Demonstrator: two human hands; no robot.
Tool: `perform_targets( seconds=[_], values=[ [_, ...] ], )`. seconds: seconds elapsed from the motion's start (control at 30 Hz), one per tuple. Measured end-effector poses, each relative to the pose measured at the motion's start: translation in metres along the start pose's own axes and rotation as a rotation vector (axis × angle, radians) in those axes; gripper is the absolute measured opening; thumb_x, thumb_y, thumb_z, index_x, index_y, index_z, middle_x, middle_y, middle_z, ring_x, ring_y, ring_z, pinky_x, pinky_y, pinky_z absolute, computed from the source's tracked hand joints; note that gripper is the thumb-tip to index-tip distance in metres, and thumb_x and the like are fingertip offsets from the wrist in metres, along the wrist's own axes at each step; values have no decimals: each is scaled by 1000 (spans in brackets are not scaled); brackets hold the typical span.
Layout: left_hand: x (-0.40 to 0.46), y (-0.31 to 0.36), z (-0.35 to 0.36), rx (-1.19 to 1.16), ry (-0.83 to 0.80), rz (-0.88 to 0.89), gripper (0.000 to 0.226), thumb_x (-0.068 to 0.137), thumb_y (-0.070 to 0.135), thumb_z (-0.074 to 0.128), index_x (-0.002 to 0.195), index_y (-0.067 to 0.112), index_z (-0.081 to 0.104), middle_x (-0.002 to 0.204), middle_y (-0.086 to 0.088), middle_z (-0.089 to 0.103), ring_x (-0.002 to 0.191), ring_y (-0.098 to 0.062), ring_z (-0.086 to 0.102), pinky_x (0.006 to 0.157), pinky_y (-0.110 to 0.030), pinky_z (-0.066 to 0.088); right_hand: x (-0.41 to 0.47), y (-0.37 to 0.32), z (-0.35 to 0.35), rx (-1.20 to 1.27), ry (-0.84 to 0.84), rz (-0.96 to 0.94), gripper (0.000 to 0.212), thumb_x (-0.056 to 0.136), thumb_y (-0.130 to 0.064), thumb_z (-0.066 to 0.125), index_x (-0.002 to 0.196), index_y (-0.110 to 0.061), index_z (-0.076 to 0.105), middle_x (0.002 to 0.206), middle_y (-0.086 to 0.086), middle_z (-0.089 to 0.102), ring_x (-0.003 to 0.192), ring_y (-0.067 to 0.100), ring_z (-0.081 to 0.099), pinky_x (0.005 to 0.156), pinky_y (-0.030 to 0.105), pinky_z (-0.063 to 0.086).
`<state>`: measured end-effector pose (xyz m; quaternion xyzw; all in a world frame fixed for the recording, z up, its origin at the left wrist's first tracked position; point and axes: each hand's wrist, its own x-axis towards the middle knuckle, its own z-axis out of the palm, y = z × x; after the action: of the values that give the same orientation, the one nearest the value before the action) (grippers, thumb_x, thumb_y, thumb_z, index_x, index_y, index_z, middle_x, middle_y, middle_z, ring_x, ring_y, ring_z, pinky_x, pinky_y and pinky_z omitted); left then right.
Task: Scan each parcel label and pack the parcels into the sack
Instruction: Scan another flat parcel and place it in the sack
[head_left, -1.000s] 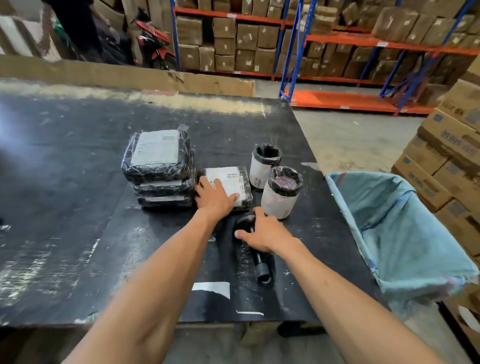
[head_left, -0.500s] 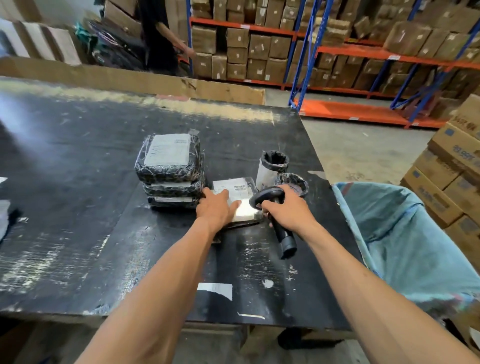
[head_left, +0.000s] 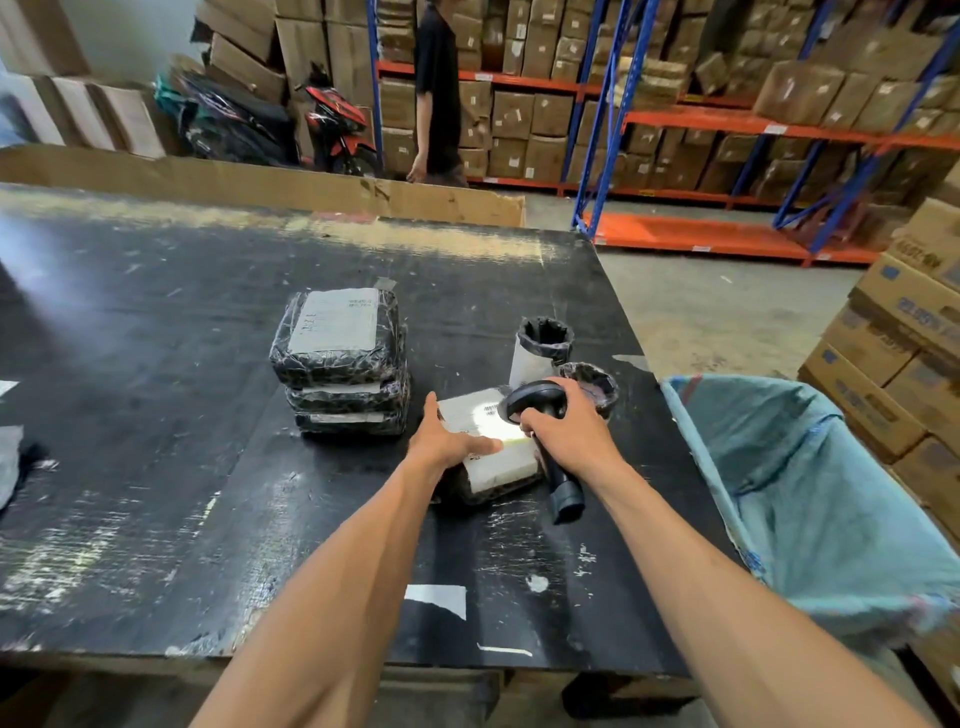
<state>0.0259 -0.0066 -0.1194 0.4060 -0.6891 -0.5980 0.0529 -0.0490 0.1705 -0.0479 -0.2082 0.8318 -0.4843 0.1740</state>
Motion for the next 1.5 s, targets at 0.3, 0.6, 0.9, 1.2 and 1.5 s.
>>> perform_targets(
  seconds=[0.3,0.6,0.9,1.2,1.5],
  values=[
    [-11,5,-16,-36,89,357,94,57,21,99,130,41,44,124,-3,62,119,-27,60,99,-40,54,3,-21,-4,317,-45,21,44,93,-16,61,133,-24,42,86,9,68,56,19,69,55,35,59],
    [-27,12,-30,-123,197,580,90,59,19,97,129,45,47,120,8,64,108,-11,65,90,-30,56,-3,-35,-9,301,-3,-52,55,92,-63,63,133,-31,46,88,11,75,49,15,61,47,30,52],
    [-35,31,-38,-50,231,707,90,58,21,98,130,40,48,115,13,63,102,0,63,89,-24,53,-11,-50,-11,212,87,-170,50,90,-68,58,127,-36,47,76,9,73,51,18,64,46,31,54],
    [-37,34,-42,-44,246,725,89,58,18,98,130,37,50,113,10,65,99,3,63,85,-21,52,-18,-49,-17,234,105,-169,55,91,-68,62,132,-32,50,83,6,77,50,16,66,46,30,55],
    [-39,48,-50,-29,306,786,91,60,22,97,135,40,47,127,4,56,118,-16,54,105,-44,48,-20,-38,-19,342,47,-145,61,82,-39,77,135,-31,48,80,3,77,51,19,64,47,30,53]
  ],
)
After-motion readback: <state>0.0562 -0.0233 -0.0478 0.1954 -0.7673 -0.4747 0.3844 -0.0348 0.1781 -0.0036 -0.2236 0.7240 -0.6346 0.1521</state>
